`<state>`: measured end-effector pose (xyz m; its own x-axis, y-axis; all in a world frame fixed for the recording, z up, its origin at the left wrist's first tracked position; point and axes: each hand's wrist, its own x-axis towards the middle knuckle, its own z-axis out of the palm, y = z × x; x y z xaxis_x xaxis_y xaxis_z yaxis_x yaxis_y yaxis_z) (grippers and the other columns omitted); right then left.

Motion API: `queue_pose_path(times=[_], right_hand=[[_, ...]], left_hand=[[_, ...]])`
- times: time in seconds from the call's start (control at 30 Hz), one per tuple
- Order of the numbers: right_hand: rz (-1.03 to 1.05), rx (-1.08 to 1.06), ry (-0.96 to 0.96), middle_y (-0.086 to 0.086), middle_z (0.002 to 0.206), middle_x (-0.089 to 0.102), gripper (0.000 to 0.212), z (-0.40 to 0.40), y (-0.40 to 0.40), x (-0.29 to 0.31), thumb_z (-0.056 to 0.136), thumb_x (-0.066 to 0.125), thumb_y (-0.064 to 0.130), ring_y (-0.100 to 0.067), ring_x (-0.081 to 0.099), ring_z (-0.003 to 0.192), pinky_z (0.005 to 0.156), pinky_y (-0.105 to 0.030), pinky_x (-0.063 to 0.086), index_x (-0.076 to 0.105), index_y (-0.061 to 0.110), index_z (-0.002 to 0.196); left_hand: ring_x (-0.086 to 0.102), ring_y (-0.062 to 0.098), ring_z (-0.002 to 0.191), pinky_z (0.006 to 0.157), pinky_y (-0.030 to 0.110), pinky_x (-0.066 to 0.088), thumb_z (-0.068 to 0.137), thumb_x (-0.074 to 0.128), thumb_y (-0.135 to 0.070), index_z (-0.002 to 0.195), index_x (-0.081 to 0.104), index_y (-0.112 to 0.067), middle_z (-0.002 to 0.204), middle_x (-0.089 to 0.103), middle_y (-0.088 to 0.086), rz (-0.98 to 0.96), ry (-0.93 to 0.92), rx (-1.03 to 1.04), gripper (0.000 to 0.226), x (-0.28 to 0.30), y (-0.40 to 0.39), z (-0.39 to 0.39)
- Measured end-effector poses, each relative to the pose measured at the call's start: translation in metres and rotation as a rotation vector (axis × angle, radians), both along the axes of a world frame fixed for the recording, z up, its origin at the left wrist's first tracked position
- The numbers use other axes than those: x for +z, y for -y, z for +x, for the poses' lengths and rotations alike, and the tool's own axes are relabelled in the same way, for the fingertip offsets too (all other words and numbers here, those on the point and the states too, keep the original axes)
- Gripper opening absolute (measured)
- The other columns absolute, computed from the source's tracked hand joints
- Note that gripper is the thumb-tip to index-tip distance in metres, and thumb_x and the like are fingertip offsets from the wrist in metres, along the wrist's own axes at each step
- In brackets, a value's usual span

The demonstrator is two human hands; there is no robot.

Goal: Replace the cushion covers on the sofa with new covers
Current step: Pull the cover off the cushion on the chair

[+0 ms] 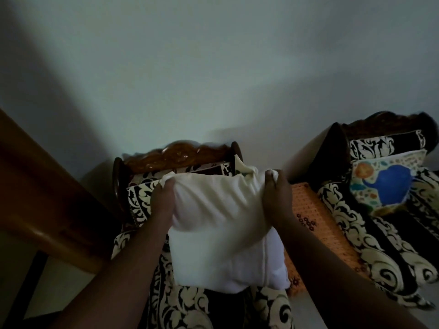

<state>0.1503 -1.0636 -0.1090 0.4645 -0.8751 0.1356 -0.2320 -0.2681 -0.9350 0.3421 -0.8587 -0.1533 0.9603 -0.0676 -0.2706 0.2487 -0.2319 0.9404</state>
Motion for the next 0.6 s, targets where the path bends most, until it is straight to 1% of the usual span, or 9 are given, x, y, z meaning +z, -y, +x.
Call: queue_pose_path(times=[0.07,0.1,0.17,0.23,0.33,0.43,0.5,0.57,0.6], right_hand=[[0.073,-0.005,0.074,0.005,0.087,0.064,0.022,-0.011,0.003,-0.004,0.106,0.048,0.034,-0.009,0.059,0.08,0.071,-0.031,0.045,0.063,0.019,0.101],[0.091,0.009,0.108,0.004,0.085,0.065,0.021,-0.016,0.004,-0.004,0.106,0.049,0.033,-0.01,0.059,0.077,0.07,-0.032,0.047,0.064,0.02,0.099],[0.09,0.065,0.167,0.003,0.082,0.065,0.02,-0.024,0.005,-0.002,0.105,0.051,0.031,-0.011,0.059,0.075,0.069,-0.036,0.049,0.067,0.022,0.095],[0.089,0.153,0.212,0.0,0.083,0.066,0.019,-0.03,0.004,0.003,0.104,0.053,0.029,-0.014,0.061,0.077,0.069,-0.039,0.051,0.068,0.024,0.094],[0.07,0.236,0.246,-0.002,0.086,0.068,0.02,-0.036,0.0,0.012,0.105,0.053,0.024,-0.018,0.063,0.08,0.071,-0.039,0.053,0.07,0.023,0.094],[0.038,0.211,0.266,0.004,0.087,0.068,0.021,-0.039,-0.004,0.02,0.105,0.052,0.022,-0.011,0.063,0.081,0.071,-0.029,0.052,0.069,0.025,0.093],[-0.003,0.192,0.269,0.004,0.087,0.068,0.02,-0.037,-0.005,0.025,0.106,0.052,0.021,-0.01,0.062,0.082,0.072,-0.028,0.05,0.068,0.021,0.095],[-0.047,0.17,0.292,0.004,0.089,0.067,0.019,-0.031,-0.006,0.031,0.106,0.051,0.021,-0.011,0.061,0.084,0.074,-0.03,0.049,0.068,0.019,0.097],[-0.068,0.156,0.307,0.006,0.088,0.067,0.019,-0.027,-0.007,0.035,0.105,0.051,0.022,-0.011,0.061,0.084,0.074,-0.03,0.049,0.068,0.018,0.097]], left_hand=[[0.053,0.038,0.125,0.104,0.047,0.042,0.095,0.047,-0.068,0.142,0.055,-0.013,0.142,0.056,0.015,0.143,0.019,0.016,0.073,0.0,-0.008,-0.005],[0.05,0.04,0.131,0.11,0.051,0.04,0.095,0.045,-0.071,0.144,0.053,-0.012,0.146,0.053,0.018,0.219,0.041,0.001,0.077,0.0,-0.015,-0.006],[0.045,0.041,0.137,0.115,0.051,0.035,0.1,0.043,-0.065,0.148,0.048,-0.01,0.151,0.047,0.021,0.319,0.103,-0.031,0.073,-0.001,-0.028,-0.009],[0.044,0.041,0.138,0.115,0.05,0.035,0.102,0.044,-0.059,0.148,0.048,-0.01,0.151,0.047,0.021,0.322,0.142,-0.038,0.068,-0.001,-0.04,-0.011],[0.052,0.042,0.13,0.111,0.051,0.041,0.103,0.044,-0.055,0.139,0.058,-0.01,0.141,0.056,0.022,0.31,0.172,0.011,0.059,-0.003,-0.056,-0.007],[0.057,0.041,0.119,0.101,0.046,0.046,0.103,0.045,-0.045,0.128,0.065,-0.008,0.132,0.061,0.023,0.31,0.158,0.087,0.049,0.003,-0.072,0.005],[0.056,0.042,0.12,0.096,0.044,0.045,0.106,0.044,-0.037,0.128,0.064,-0.005,0.133,0.06,0.025,0.429,0.164,0.059,0.044,0.006,-0.083,0.014],[0.054,0.044,0.124,0.098,0.045,0.044,0.106,0.042,-0.034,0.129,0.063,-0.002,0.136,0.058,0.026,0.56,0.159,0.055,0.045,0.005,-0.096,0.027],[0.054,0.044,0.125,0.099,0.045,0.043,0.106,0.041,-0.033,0.129,0.063,-0.001,0.137,0.058,0.026,0.589,0.142,0.071,0.045,0.003,-0.103,0.034]])
